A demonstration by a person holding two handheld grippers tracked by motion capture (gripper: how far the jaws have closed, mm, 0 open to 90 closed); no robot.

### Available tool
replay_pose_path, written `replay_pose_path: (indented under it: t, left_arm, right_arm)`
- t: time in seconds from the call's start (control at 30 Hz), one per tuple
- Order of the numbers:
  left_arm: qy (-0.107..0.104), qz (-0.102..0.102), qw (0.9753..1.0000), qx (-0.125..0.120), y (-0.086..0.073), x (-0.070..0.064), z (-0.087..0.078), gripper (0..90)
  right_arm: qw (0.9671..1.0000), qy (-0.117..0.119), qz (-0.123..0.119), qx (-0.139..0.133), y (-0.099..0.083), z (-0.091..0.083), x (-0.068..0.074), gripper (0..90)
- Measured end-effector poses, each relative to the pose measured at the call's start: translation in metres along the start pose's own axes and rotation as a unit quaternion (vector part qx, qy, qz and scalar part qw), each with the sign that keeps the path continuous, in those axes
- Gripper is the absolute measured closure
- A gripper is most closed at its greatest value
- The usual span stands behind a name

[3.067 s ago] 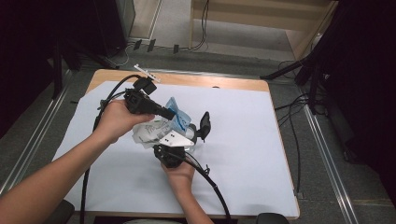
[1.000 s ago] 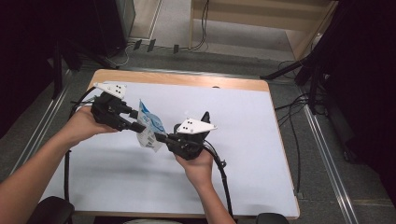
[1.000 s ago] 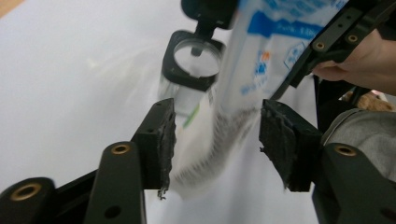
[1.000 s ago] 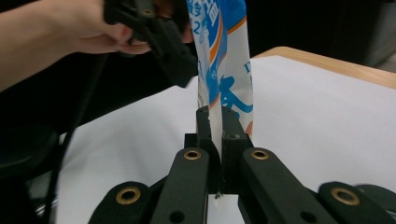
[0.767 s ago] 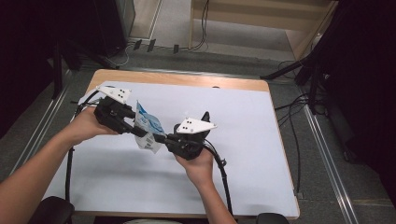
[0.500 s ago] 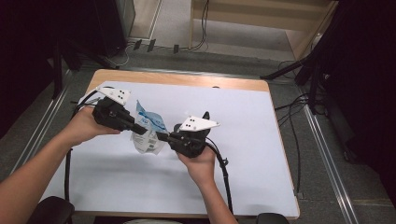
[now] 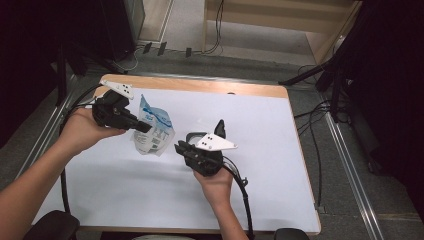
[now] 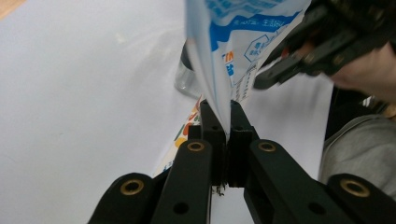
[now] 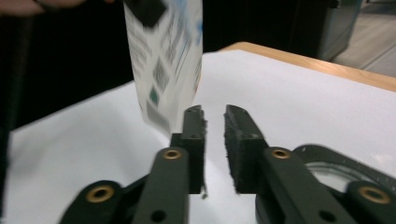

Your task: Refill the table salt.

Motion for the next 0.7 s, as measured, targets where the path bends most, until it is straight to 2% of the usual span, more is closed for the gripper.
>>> replay_pose_path:
  t: [0.07,0.13,0.2,0.3,0.4,0.43,0.47,0.57,0.63,0.67,0.7]
  left_arm:
    - [-0.003,-0.001,1.0000,0.000,0.004,-0.004,-0.001,90.0]
    - [-0.006,0.001,1.0000,0.001,0.009,-0.008,-0.001,90.0]
    - [-0.007,-0.009,0.9999,0.001,0.012,-0.011,0.000,90.0]
    - [-0.008,-0.029,0.9995,0.010,0.015,-0.013,0.005,90.0]
    - [-0.013,-0.054,0.9983,0.019,0.018,-0.014,0.012,90.0]
    - [-0.016,-0.067,0.9975,0.015,0.021,-0.015,0.015,90.0]
    - [-0.023,-0.069,0.9972,0.019,0.022,-0.014,0.016,90.0]
    - [-0.005,-0.077,0.9966,0.027,0.028,-0.013,0.025,90.0]
    - [-0.006,-0.078,0.9963,0.035,0.030,-0.013,0.028,90.0]
    - [-0.008,-0.078,0.9964,0.033,0.030,-0.014,0.029,90.0]
    - [-0.010,-0.077,0.9964,0.033,0.030,-0.014,0.028,90.0]
  right_arm:
    - [0.9999,-0.013,-0.008,0.006,-0.009,0.006,0.004,89.7]
    - [0.9995,-0.025,-0.013,0.012,-0.016,0.012,0.007,90.0]
    - [0.9989,-0.039,-0.016,0.021,-0.022,0.020,0.007,90.0]
    - [0.9968,-0.070,-0.035,0.018,-0.027,0.028,0.008,90.0]
    - [0.9968,-0.069,-0.039,0.014,-0.028,0.034,0.011,90.0]
    - [0.9966,-0.070,-0.042,0.013,-0.029,0.037,0.011,90.0]
    - [0.9964,-0.072,-0.043,0.013,-0.031,0.040,0.013,90.0]
    - [0.9959,-0.074,-0.050,0.016,-0.036,0.046,0.014,90.0]
    - [0.9953,-0.078,-0.054,0.017,-0.039,0.049,0.015,85.3]
    - [0.9957,-0.076,-0.048,0.019,-0.040,0.049,0.014,80.7]
    - [0.9967,-0.073,-0.028,0.022,-0.041,0.048,0.012,80.2]
Point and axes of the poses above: each handheld gripper's, and its own axes: z roughly forward along the jaws, y roughly out of its top, x roughly to its left, the point moved 6 cm from there along z, roughly forward along the jaws, and after that the axes turned 8 degrees about z, right-handed, at the moved point
